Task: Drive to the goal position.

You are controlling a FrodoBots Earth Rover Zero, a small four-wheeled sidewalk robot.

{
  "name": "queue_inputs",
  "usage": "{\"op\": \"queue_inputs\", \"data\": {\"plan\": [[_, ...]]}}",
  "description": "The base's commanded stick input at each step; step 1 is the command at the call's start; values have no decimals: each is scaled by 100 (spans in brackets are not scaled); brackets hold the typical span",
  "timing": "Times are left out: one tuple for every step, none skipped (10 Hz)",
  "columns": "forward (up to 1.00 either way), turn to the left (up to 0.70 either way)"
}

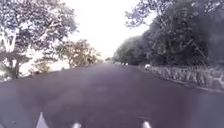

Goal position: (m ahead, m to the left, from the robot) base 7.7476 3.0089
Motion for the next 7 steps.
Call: {"op": "queue_inputs", "data": {"plan": [[85, 0], [85, 0], [85, 0], [85, 0], [85, 0], [85, 0], [85, 0]]}}
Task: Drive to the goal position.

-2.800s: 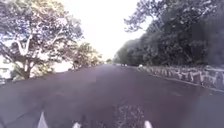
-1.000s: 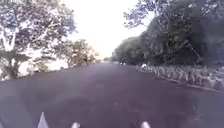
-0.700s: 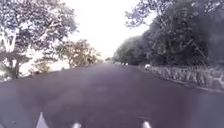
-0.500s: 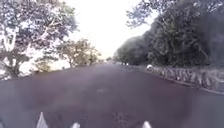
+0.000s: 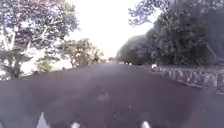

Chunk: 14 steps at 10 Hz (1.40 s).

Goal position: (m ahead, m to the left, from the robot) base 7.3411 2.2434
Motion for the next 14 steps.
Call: {"op": "queue_inputs", "data": {"plan": [[85, 0], [85, 0], [85, 0], [85, 0], [85, 0], [85, 0], [85, 0], [85, 0], [85, 0], [85, 0], [85, 0], [85, 0], [85, 0], [85, 0]]}}
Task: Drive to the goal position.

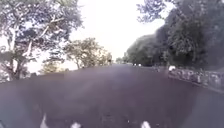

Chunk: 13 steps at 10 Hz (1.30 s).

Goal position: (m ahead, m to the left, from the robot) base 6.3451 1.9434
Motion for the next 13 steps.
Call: {"op": "queue_inputs", "data": {"plan": [[85, 0], [85, 0], [85, 0], [85, 0], [85, 0], [85, -5], [85, -17], [85, -29], [85, -34], [85, -34], [85, -34], [85, -34], [85, -34]]}}
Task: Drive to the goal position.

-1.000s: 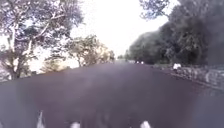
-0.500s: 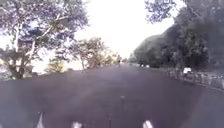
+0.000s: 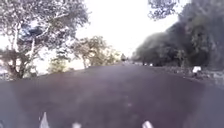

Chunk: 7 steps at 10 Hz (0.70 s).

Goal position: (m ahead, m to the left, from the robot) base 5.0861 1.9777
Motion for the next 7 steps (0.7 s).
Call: {"op": "queue_inputs", "data": {"plan": [[85, -34], [85, -34], [85, -34], [85, -34], [85, -34], [85, -34], [85, -34]]}}
